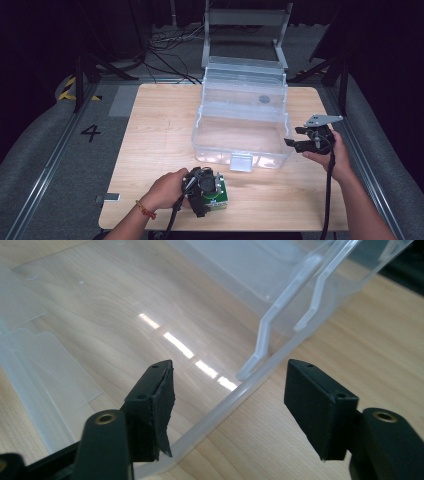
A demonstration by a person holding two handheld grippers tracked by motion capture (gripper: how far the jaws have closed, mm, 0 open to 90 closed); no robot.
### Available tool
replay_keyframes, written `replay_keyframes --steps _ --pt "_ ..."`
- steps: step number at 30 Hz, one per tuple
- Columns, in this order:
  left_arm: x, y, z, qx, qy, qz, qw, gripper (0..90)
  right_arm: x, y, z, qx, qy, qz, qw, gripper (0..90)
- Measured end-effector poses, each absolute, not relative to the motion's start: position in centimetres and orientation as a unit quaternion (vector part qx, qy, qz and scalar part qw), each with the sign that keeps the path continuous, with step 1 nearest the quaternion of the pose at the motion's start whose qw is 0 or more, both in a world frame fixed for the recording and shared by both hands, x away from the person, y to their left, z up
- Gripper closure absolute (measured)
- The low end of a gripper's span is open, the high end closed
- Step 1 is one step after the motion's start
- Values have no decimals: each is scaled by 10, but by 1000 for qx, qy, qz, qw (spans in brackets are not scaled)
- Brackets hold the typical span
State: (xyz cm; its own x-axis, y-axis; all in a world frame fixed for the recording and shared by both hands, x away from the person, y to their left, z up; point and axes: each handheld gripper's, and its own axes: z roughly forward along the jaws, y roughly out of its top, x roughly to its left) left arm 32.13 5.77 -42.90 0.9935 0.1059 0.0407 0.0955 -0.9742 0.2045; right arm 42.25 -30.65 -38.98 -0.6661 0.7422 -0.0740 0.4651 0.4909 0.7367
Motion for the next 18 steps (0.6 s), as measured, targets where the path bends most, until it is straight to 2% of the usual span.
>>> replay_keyframes --steps 3,8,18 --pt "321 57 -430 993 51 28 99 118 429 -308 -399 370 838 363 168 405" --pt "319 54 -432 994 50 34 86 98 435 -306 -410 377 839 364 148 403" --pt "318 53 -433 995 52 38 81 92 436 -304 -411 369 843 362 151 408"
